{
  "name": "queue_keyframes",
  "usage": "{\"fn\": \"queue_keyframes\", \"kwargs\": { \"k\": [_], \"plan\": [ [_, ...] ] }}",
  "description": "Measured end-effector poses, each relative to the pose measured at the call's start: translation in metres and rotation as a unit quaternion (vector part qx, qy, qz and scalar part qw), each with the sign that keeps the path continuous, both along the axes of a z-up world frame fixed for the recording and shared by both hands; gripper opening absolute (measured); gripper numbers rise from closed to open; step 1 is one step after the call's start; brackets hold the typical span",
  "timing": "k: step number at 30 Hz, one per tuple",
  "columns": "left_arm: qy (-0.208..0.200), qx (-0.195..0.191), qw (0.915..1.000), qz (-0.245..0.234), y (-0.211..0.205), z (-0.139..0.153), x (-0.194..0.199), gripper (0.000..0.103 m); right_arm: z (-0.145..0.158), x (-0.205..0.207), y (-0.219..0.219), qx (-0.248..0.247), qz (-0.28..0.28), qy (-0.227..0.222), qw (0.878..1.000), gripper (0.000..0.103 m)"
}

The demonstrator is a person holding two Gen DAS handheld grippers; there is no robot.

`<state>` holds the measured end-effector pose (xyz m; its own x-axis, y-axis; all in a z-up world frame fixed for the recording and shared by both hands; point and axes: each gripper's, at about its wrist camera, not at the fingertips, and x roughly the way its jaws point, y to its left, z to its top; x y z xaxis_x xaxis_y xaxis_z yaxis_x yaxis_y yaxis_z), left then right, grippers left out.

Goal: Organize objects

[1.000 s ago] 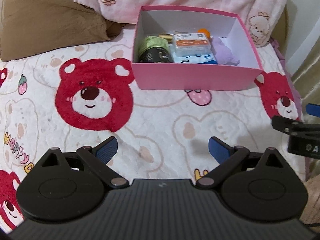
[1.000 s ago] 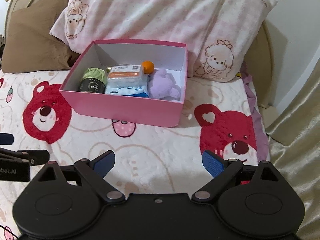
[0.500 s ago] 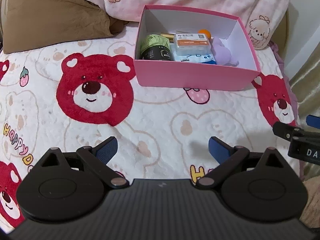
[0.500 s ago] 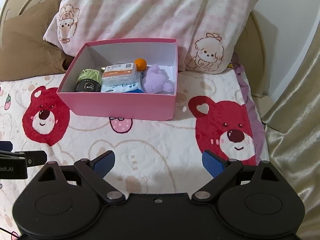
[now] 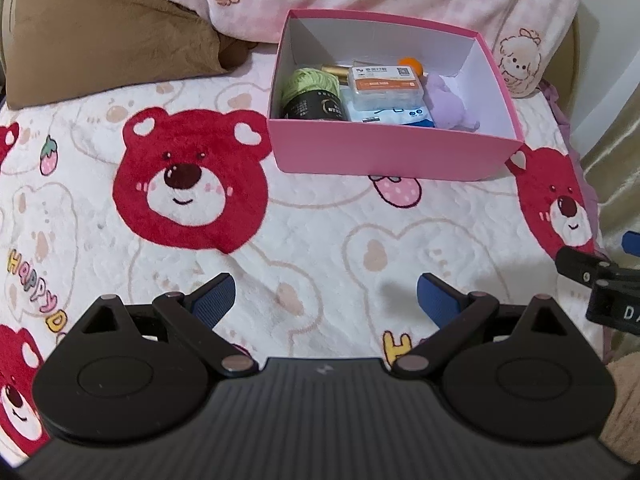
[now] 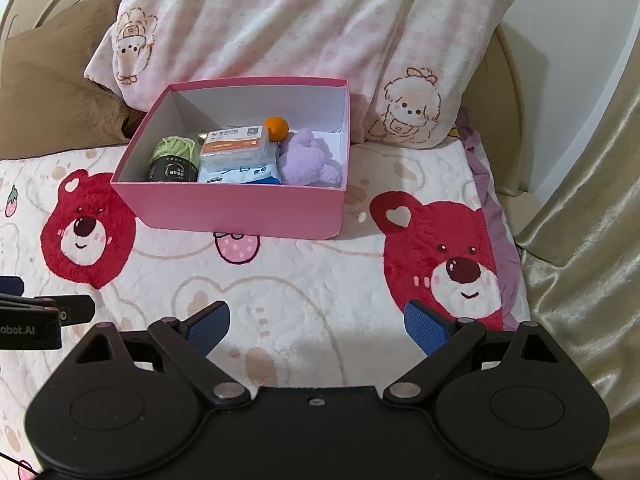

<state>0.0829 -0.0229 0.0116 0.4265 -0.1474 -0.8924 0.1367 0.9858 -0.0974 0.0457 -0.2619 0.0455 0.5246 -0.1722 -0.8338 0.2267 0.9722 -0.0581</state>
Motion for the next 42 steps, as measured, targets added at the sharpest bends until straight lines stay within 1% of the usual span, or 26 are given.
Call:
{"fn": "queue_keyframes", "kwargs": {
  "k": [4, 16, 22, 26, 31, 34, 39, 42],
  "plan": [
    [-0.001, 0.008, 1.0000, 0.001, 0.0011, 0.0001, 0.0004, 0.099, -0.0005, -0.0006, -0.0016, -0.003, -0.003, 0.001, 1.000, 0.096],
    [0.000, 0.006, 1.0000, -0.003, 0.0021, 0.0001, 0.0008, 0.099, -0.0023, -0.0010, -0.0064, -0.006, -0.010, 0.004, 1.000, 0.096],
    [0.002, 0.014, 0.9999, 0.003, 0.0022, -0.0012, 0.0009, 0.099, -0.0023, -0.0010, -0.0061, -0.006, -0.009, 0.005, 1.000, 0.096],
    [0.003, 0.017, 0.9998, 0.005, 0.0034, -0.0010, 0.0025, 0.100, -0.0021, -0.0010, -0.0052, -0.007, -0.010, 0.006, 1.000, 0.096],
    [0.001, 0.007, 1.0000, 0.000, 0.0047, -0.0016, 0.0028, 0.102, -0.0002, -0.0046, -0.0026, -0.014, -0.005, 0.004, 1.000, 0.096],
    [-0.004, 0.012, 0.9999, -0.001, 0.0039, -0.0013, 0.0029, 0.103, -0.0007, -0.0053, -0.0018, -0.016, -0.003, 0.005, 1.000, 0.096],
    [-0.005, 0.018, 0.9998, -0.003, 0.0024, -0.0010, 0.0035, 0.103, -0.0013, -0.0057, -0.0030, -0.010, -0.006, 0.002, 1.000, 0.096],
    [-0.002, 0.018, 0.9998, -0.004, 0.0026, -0.0011, 0.0044, 0.103, -0.0034, -0.0050, -0.0034, -0.004, 0.002, 0.008, 1.000, 0.096]
  ]
}}
